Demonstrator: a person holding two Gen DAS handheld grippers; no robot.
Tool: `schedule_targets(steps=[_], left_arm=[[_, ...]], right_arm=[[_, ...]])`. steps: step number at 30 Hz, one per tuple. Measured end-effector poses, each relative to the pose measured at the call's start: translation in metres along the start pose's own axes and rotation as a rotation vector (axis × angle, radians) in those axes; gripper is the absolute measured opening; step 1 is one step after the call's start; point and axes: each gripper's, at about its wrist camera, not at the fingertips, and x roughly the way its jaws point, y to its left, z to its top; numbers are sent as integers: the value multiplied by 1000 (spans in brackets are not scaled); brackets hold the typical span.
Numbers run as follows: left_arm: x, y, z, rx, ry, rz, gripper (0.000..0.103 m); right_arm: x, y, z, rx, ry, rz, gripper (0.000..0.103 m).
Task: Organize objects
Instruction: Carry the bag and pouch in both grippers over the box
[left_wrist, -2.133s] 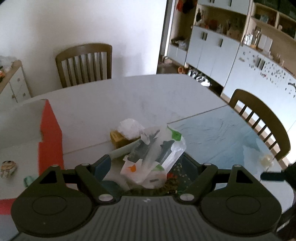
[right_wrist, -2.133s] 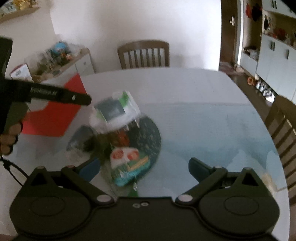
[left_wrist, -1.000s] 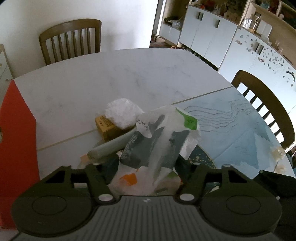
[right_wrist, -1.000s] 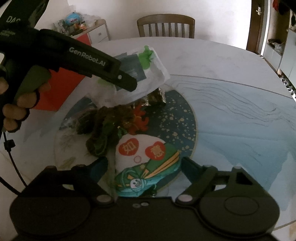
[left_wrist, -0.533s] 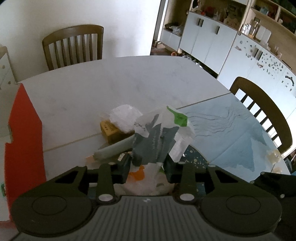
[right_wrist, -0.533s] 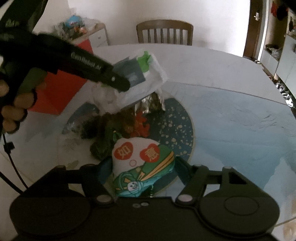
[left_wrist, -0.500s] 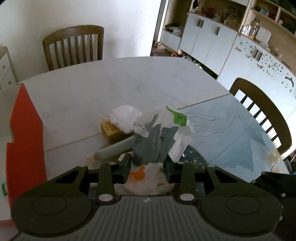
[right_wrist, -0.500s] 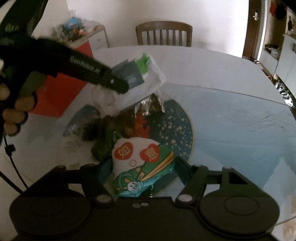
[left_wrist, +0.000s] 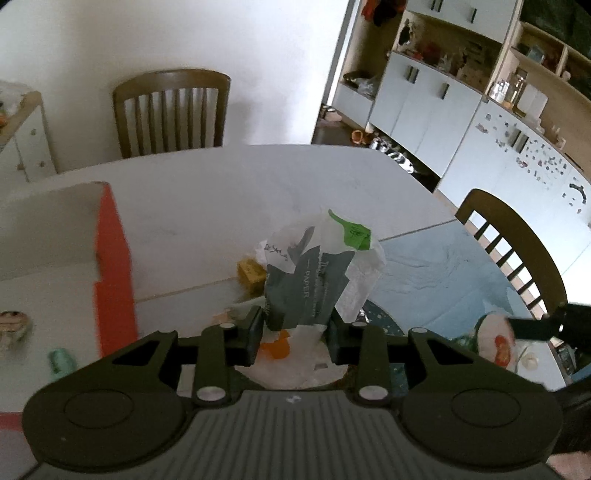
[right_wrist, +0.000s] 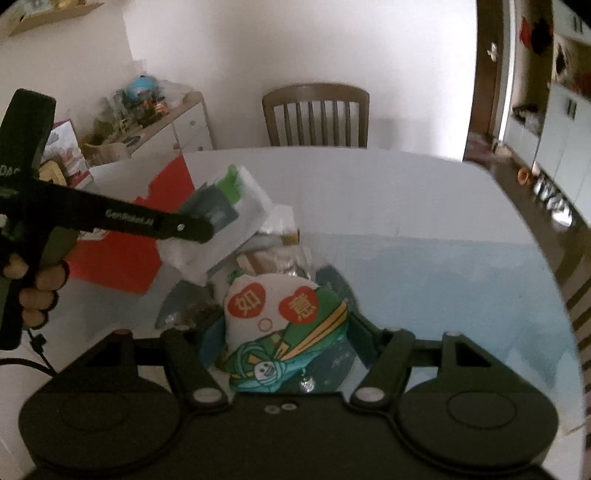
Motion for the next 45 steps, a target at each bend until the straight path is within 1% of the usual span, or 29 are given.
schedule_targets(steps=[5,11,15,21,26,35,40,45], left_arm=[[-25,11,8,-25,-3,29,34],[-57,32,14,-55,-31,60,34],[-75,47,16,-61,-53,107,34],[-99,81,20,-97,-74,164,34],[-116,116,21,-126,-88,232,34],[-132,174,20,-172,-95,346,34],[-129,205,12,-201,-66,399,34],[-119,233,6,-226,-29,418,34]], right_arm=[[-10,11,26,-43,-5,8,68],[-12,34,57,-100,-9,22,68],[-11,53,74,-143,-41,34,68],[-2,85,104,-204,-52,70,68],[7,118,127,-257,-71,110,68],[37,178,163,-330,-91,174,69],[60,207,175,-360,-101,193,69],[89,226,184,-356,-92,194,69]])
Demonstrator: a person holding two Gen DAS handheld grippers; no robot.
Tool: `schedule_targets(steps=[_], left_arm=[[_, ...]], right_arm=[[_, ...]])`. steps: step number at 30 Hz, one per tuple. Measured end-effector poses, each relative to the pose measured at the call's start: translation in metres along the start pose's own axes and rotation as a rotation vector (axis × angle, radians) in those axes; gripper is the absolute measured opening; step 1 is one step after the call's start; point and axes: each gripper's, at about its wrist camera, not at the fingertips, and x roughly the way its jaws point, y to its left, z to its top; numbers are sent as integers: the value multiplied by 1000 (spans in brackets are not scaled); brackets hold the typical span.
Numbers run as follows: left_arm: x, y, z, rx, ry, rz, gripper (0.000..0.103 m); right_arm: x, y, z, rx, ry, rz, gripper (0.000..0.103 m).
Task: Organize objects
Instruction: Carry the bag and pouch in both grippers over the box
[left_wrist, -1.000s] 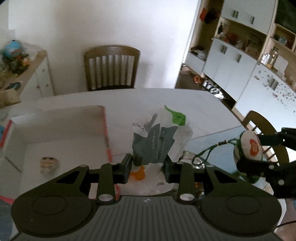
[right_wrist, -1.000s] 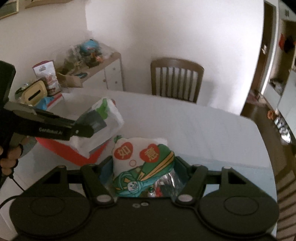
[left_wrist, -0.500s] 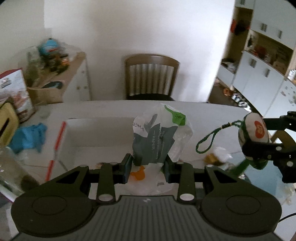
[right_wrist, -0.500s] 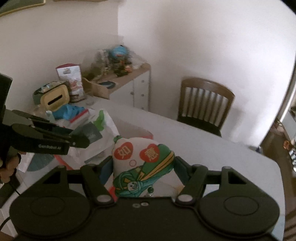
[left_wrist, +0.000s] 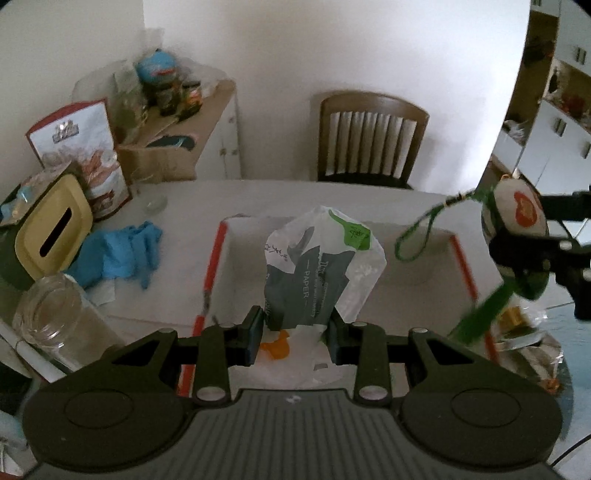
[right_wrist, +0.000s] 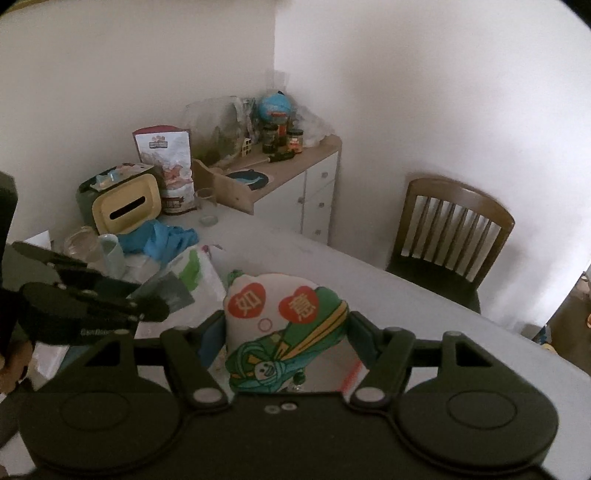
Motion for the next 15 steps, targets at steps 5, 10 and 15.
schedule_targets(steps=[5,10,15], left_arm=[[26,8,-2,9,45,30,34],[54,7,-5,29,90,59,34],[78,0,-7,59,131,72,34]], right_arm=[[33,5,4,5,33,0,69],[74,13,-8,-35,103,-36,69],[110,21,-27,-98,191,-56,69]])
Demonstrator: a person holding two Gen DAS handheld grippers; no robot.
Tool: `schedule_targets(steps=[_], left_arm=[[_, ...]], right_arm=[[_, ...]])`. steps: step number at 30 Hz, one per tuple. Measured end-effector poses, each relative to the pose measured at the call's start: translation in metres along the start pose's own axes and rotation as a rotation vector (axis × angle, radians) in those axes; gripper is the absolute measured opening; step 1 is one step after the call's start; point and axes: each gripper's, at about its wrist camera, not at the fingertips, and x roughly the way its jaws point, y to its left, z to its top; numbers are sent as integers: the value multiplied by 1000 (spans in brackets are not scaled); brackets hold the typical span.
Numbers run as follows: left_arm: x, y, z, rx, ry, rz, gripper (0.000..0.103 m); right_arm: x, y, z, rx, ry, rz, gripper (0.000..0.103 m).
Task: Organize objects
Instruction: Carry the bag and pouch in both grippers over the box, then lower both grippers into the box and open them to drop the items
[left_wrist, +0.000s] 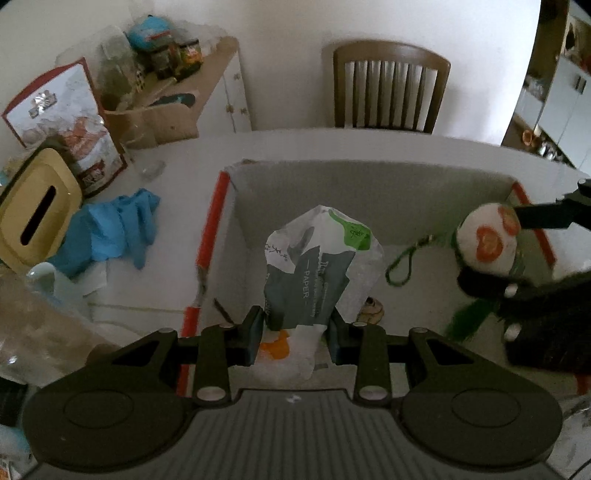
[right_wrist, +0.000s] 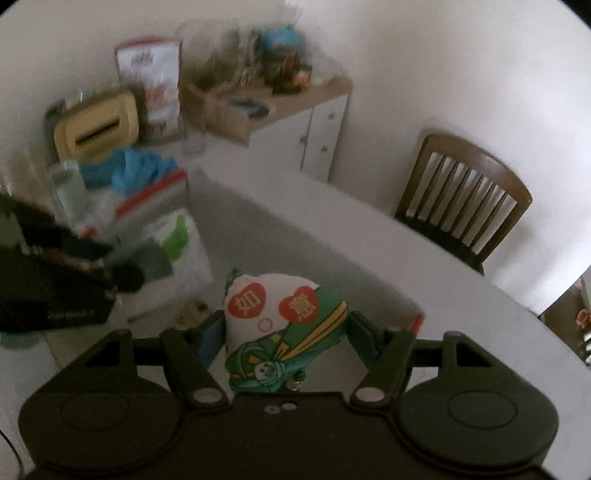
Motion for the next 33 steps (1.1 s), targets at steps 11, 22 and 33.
schedule_targets(steps=[11,22,33], left_arm=[[31,-13,3,69,66,29,35],[37,-7,5,42,84,4,45],[15,-7,6,27,37,-18,57]], right_arm=[[36,22,-18,-130,90,21,69],[45,24,-21,-134,116,51,72],[22,12,-22,-81,80,66,79]])
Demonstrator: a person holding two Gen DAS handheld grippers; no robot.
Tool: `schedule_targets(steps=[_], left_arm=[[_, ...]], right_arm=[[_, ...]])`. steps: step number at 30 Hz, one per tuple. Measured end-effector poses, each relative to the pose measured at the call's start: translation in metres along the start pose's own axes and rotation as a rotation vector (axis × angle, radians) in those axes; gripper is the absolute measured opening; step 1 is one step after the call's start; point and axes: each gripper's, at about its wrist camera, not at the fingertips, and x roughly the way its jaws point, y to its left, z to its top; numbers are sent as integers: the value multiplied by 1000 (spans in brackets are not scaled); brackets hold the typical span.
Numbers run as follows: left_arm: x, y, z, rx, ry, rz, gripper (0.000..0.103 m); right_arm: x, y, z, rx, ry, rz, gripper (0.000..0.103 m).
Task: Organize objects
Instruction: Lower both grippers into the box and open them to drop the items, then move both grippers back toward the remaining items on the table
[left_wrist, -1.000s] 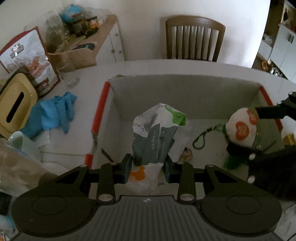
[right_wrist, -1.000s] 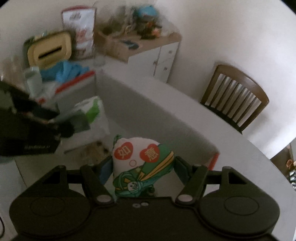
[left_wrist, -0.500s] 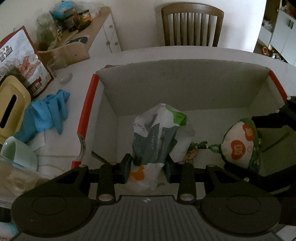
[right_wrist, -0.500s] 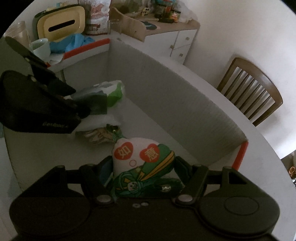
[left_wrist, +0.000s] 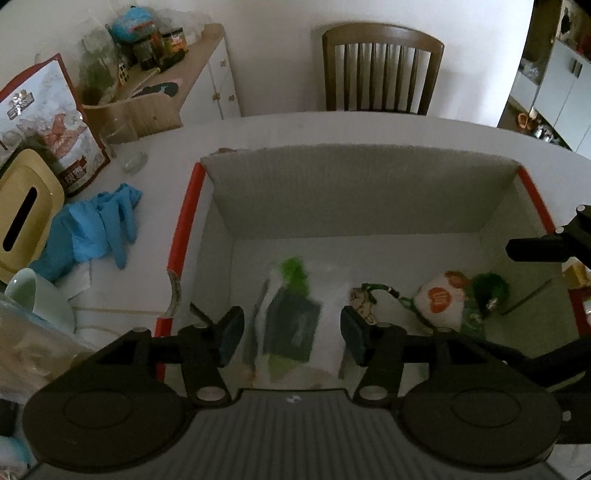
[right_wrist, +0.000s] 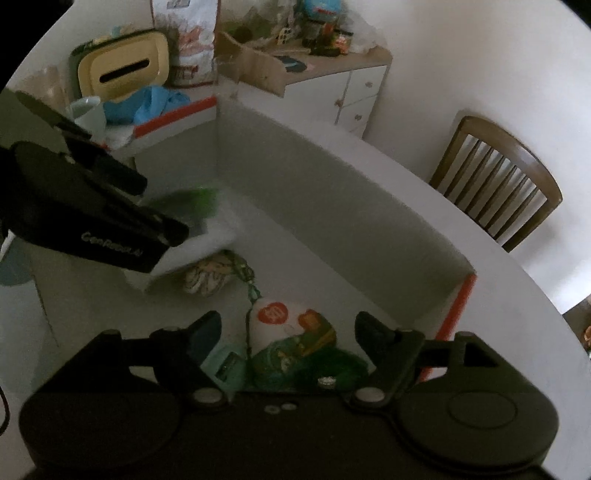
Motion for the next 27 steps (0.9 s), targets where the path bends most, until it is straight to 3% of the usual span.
schedule_targets(steps=[21,24,27], left_arm=[[-106,-33,-11,26,-189,-81,57],[-120,-44,-15,33,-216,-87,66],[-133,-57,-21,34,-240,-97,68]], right_arm=[[-116,-36,-22,157,-184,61,82],[-135,-43,-33,173,-212,66,85],[-151,-51,-46,188,-238,71,89]])
